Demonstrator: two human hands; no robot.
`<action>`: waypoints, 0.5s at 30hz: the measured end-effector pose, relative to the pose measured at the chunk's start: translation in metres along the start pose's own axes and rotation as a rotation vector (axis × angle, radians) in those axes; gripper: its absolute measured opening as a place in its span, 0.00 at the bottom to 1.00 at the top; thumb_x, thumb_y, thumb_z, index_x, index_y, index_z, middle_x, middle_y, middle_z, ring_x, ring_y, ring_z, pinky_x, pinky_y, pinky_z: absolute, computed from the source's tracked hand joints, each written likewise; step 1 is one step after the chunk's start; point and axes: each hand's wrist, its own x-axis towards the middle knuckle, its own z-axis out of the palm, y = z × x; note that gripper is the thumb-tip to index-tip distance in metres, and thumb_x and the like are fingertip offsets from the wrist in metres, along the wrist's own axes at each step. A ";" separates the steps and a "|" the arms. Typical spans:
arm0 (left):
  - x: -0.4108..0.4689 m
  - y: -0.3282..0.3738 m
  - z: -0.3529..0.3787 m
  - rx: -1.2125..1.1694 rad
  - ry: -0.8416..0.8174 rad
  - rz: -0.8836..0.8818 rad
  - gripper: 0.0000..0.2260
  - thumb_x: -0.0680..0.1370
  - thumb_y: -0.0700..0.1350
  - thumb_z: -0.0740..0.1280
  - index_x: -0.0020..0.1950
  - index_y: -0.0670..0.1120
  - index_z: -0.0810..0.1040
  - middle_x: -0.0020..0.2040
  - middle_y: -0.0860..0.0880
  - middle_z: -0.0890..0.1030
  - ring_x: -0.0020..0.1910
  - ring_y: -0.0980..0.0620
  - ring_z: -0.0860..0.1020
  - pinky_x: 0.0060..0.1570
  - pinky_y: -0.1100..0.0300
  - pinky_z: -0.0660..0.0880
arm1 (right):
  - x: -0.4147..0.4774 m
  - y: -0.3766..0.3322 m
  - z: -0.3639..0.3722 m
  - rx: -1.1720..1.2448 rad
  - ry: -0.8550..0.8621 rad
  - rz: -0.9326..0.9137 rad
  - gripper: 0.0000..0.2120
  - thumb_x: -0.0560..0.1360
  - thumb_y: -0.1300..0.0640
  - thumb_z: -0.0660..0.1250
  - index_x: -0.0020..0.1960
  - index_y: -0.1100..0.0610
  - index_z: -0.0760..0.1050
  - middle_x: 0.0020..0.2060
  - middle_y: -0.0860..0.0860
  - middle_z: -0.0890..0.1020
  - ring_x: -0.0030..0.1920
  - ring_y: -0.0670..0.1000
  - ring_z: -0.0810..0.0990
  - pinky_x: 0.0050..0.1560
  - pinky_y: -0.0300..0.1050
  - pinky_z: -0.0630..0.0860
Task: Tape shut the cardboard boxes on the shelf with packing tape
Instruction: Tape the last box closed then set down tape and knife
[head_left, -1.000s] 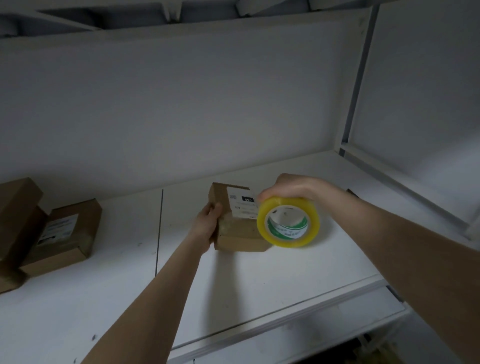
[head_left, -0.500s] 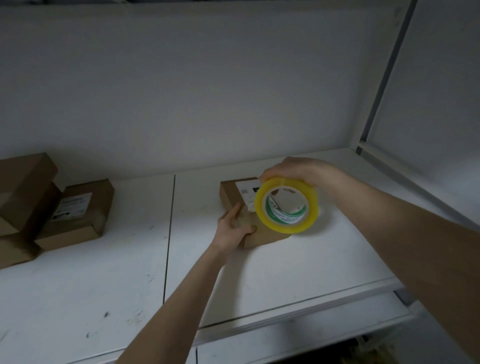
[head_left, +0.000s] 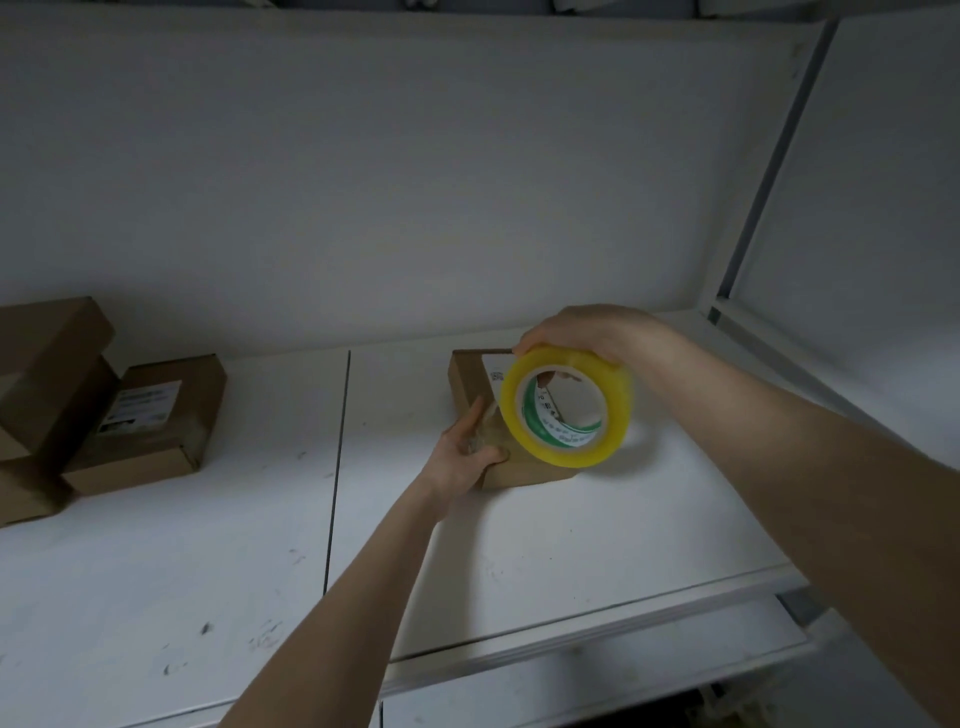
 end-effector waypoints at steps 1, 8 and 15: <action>0.000 0.000 -0.002 0.003 -0.006 0.003 0.35 0.75 0.37 0.68 0.77 0.53 0.58 0.67 0.54 0.70 0.63 0.53 0.73 0.63 0.59 0.71 | -0.002 0.002 -0.001 0.008 -0.032 0.007 0.12 0.77 0.47 0.67 0.43 0.54 0.80 0.47 0.55 0.84 0.44 0.53 0.80 0.52 0.50 0.77; -0.008 -0.002 -0.006 0.009 0.010 0.077 0.30 0.76 0.33 0.66 0.74 0.54 0.63 0.59 0.59 0.71 0.50 0.70 0.74 0.50 0.69 0.75 | -0.009 0.033 -0.003 -0.238 -0.100 0.152 0.12 0.74 0.43 0.70 0.45 0.51 0.77 0.39 0.49 0.81 0.38 0.48 0.81 0.43 0.43 0.78; -0.004 -0.007 -0.006 0.043 0.074 0.141 0.17 0.76 0.34 0.66 0.61 0.51 0.75 0.58 0.54 0.75 0.54 0.65 0.73 0.53 0.60 0.73 | -0.004 0.052 0.004 -0.338 -0.068 0.193 0.18 0.68 0.38 0.71 0.49 0.51 0.79 0.43 0.50 0.83 0.44 0.51 0.83 0.53 0.49 0.81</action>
